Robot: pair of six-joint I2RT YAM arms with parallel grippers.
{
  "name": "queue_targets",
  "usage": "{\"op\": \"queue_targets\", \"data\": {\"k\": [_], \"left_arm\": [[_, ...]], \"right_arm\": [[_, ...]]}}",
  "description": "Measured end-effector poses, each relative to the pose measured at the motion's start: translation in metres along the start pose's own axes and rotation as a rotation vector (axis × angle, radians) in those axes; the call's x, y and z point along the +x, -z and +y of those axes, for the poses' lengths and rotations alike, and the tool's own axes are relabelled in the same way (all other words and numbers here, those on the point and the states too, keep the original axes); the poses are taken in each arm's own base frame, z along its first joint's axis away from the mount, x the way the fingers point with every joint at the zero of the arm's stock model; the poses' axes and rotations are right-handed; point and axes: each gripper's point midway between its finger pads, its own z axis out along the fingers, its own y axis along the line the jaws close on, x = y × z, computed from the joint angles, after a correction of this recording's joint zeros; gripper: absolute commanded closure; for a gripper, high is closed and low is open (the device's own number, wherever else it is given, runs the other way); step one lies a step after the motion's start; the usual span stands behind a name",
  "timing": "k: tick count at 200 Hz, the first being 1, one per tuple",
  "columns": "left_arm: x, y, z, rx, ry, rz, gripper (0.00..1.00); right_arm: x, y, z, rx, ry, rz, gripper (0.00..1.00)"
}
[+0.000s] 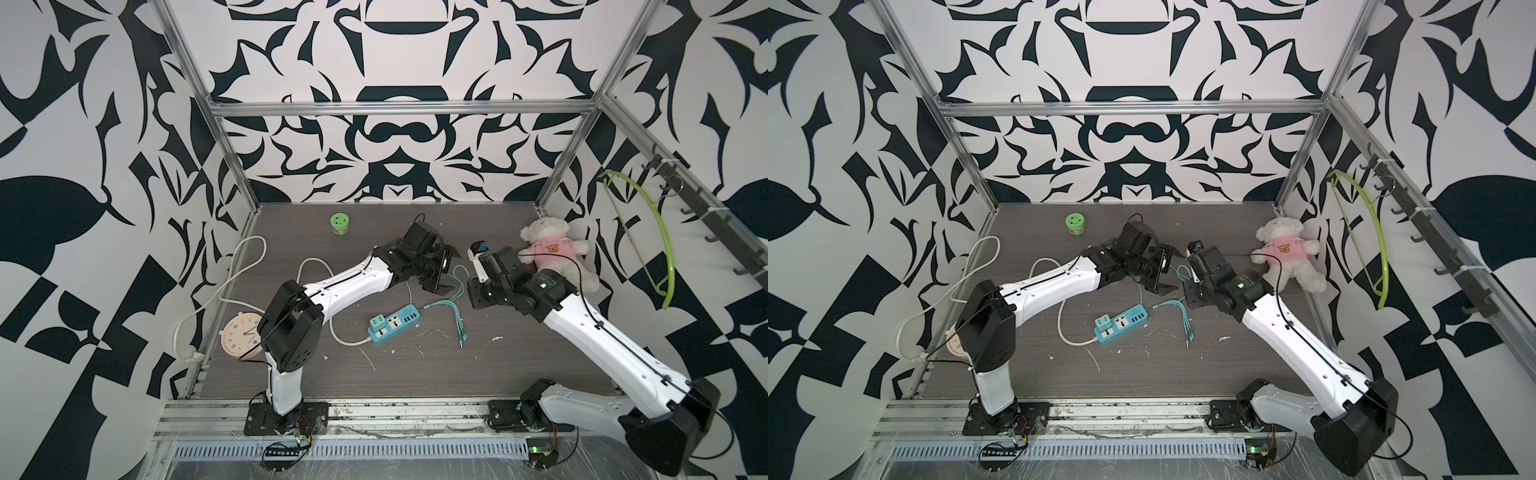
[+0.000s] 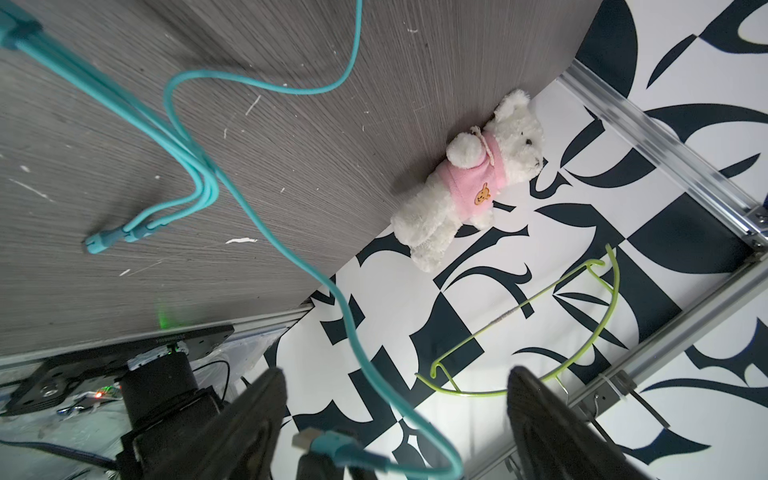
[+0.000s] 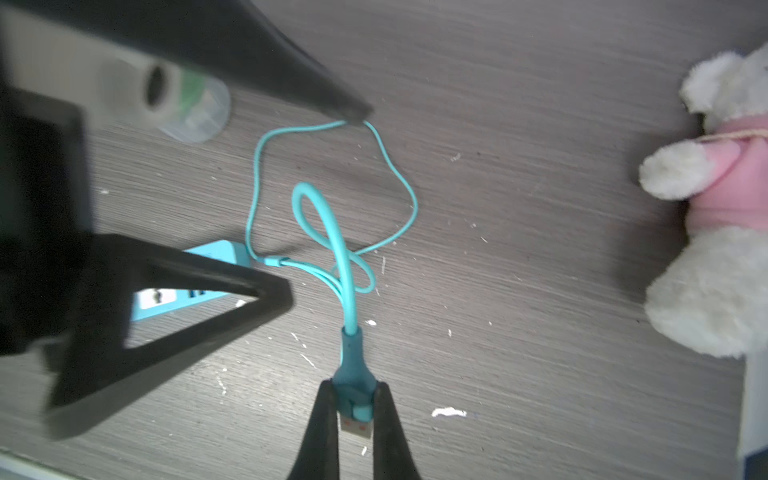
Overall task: Charge the cordless meat grinders
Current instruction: Pick up the charging cable from the center of the board.
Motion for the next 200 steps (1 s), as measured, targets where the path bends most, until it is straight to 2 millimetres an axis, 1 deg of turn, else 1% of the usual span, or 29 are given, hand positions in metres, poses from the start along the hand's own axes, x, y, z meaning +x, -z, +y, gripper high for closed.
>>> {"op": "queue_targets", "data": {"k": [27,43,51,81,91,97,107,117,131,140,145,159,173,187,200], "left_arm": [[-0.001,-0.005,0.002,-0.008,0.005,0.004,0.39],[-0.002,-0.007,0.002,-0.009,-0.005,0.001,0.5],[-0.003,-0.006,0.001,-0.008,-0.013,-0.001,0.54],[-0.008,-0.005,-0.003,0.007,-0.046,-0.022,0.78],[-0.008,-0.004,-0.005,0.01,-0.074,-0.027,0.87],[-0.009,-0.003,-0.008,0.016,-0.093,-0.033,0.92],[-0.009,0.0,-0.014,0.029,-0.114,-0.041,1.0],[-0.008,0.003,-0.021,0.041,-0.163,-0.045,1.0],[-0.007,0.007,-0.029,0.055,-0.215,-0.052,1.0],[-0.008,0.009,-0.033,0.061,-0.259,-0.058,1.0],[-0.009,0.011,-0.035,0.062,-0.282,-0.06,1.0],[-0.01,0.015,-0.04,0.063,-0.359,-0.066,1.0],[-0.011,0.021,-0.046,0.061,-0.445,-0.071,1.0],[-0.01,0.026,-0.051,0.052,-0.531,-0.076,1.0],[-0.008,0.031,-0.054,0.045,-0.605,-0.078,1.0]], "right_arm": [[0.001,0.004,0.005,-0.035,0.006,-0.015,1.0],[0.004,0.004,0.006,-0.047,0.01,-0.01,1.0],[0.005,0.004,0.007,-0.052,0.012,-0.007,1.0],[0.011,0.003,0.009,-0.07,0.024,0.007,1.0],[0.012,0.002,0.01,-0.075,0.026,0.012,0.96],[0.013,0.003,0.011,-0.079,0.029,0.014,0.91],[0.014,0.003,0.012,-0.091,0.028,0.02,0.78],[0.016,0.003,0.015,-0.106,0.049,0.027,0.67],[0.017,0.007,0.018,-0.128,0.065,0.041,0.59],[0.016,0.013,0.021,-0.148,0.07,0.045,0.54],[0.014,0.017,0.022,-0.16,0.082,0.044,0.47],[0.007,0.029,0.025,-0.197,0.098,0.033,0.36],[0.0,0.041,0.026,-0.234,0.107,0.015,0.3],[-0.002,0.051,0.024,-0.266,0.105,0.003,0.29],[-0.001,0.056,0.021,-0.29,0.094,-0.001,0.29]]}}
